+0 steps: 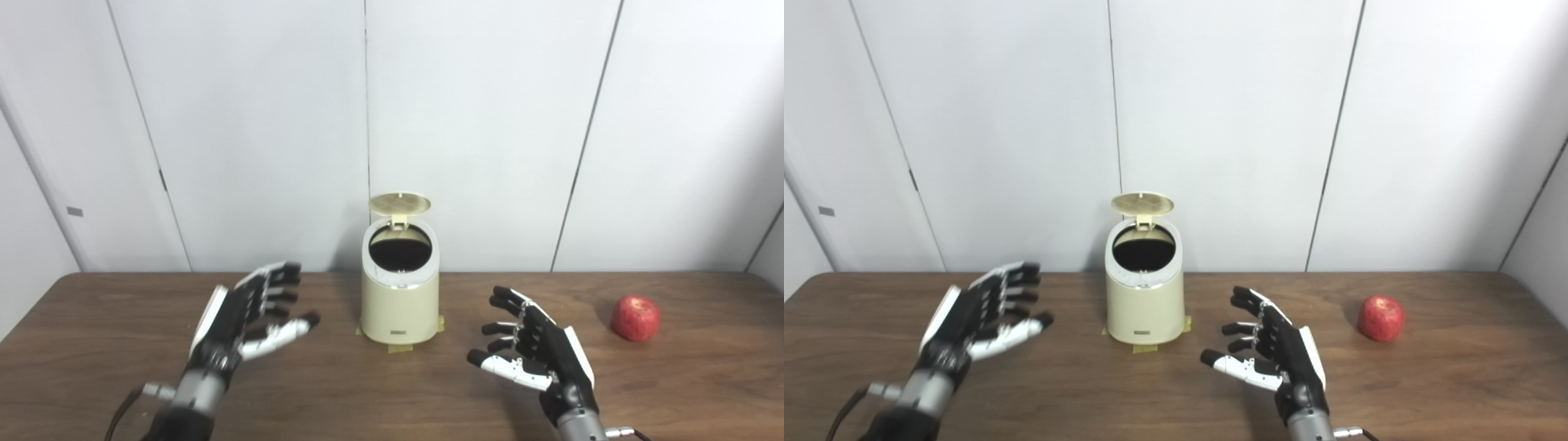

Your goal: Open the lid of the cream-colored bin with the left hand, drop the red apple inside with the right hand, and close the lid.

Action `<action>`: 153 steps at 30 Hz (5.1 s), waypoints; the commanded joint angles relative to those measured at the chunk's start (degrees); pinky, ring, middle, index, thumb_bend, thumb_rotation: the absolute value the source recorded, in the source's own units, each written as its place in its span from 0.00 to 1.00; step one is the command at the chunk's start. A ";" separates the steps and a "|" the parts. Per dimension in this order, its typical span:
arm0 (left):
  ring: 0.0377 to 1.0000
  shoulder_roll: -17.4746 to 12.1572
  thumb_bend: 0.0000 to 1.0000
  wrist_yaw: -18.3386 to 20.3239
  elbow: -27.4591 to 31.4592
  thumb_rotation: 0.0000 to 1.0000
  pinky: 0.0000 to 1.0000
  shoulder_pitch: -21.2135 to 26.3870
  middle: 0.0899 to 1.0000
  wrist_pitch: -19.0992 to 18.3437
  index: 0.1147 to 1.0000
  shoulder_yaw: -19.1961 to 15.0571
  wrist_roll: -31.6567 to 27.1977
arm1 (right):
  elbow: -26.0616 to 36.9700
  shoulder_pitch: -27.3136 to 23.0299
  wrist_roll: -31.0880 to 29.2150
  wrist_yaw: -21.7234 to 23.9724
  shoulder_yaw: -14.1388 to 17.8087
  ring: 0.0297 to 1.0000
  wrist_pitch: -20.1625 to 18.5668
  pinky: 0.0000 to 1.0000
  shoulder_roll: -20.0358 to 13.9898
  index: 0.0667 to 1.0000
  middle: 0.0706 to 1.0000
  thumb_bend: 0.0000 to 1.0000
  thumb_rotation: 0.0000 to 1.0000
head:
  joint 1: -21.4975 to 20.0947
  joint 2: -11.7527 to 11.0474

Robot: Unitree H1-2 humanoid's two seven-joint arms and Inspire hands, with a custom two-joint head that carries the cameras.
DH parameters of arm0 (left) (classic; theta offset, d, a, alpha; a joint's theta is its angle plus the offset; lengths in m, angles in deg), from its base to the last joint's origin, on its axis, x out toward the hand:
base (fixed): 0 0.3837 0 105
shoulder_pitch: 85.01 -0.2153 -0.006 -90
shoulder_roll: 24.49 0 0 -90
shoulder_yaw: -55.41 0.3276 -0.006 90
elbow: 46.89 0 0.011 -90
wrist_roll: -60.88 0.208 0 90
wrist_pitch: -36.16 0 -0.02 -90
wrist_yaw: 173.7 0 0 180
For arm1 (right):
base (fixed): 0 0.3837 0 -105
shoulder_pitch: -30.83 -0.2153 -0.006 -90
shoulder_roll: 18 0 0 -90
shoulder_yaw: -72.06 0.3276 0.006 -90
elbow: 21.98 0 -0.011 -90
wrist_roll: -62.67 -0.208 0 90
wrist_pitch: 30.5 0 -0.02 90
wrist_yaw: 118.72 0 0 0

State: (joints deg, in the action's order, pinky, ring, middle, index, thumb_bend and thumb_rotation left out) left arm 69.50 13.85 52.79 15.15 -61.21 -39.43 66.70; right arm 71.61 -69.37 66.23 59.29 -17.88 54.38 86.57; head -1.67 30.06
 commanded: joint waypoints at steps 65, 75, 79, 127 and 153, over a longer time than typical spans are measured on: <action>0.71 -5.25 0.62 1.96 -6.64 0.00 0.64 -2.30 0.75 12.42 0.75 -2.01 -10.39 | -21.41 -14.06 5.81 6.29 8.58 0.94 -6.29 0.86 -30.78 0.92 0.94 0.87 0.20 | -22.33 -3.92; 0.71 -5.30 0.61 1.80 -5.49 0.00 0.66 -2.48 0.74 11.56 0.75 -1.52 -9.12 | -25.96 -15.25 9.53 2.65 4.08 0.89 -3.12 0.86 -29.26 0.85 0.87 0.87 0.15 | -22.25 -3.82; 0.72 -5.58 0.58 1.56 -5.42 0.00 0.69 -2.35 0.75 11.52 0.75 -0.95 -7.32 | -28.48 -16.09 9.92 1.91 3.13 0.89 -0.90 0.86 -28.73 0.85 0.88 0.86 0.14 | -21.61 -3.66; 0.69 -4.13 0.56 0.97 -4.58 0.00 0.64 -3.13 0.74 10.44 0.75 1.29 -5.56 | -5.68 -22.08 23.72 -0.03 -3.44 0.47 -2.14 0.52 -23.12 0.47 0.42 0.52 0.00 | -11.65 -3.60; 0.69 -0.25 0.65 -0.15 -8.79 0.13 0.61 -2.60 0.74 14.03 0.74 2.96 -3.30 | -15.82 -32.06 18.32 -1.86 -5.47 0.42 -3.55 0.39 -7.56 0.49 0.41 0.52 0.00 | -2.15 -4.43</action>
State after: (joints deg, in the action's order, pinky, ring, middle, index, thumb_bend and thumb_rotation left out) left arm 69.09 14.73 43.08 10.24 -48.84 -36.59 63.02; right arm 55.37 -98.19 84.50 58.83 -23.82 49.19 78.86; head -3.78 25.58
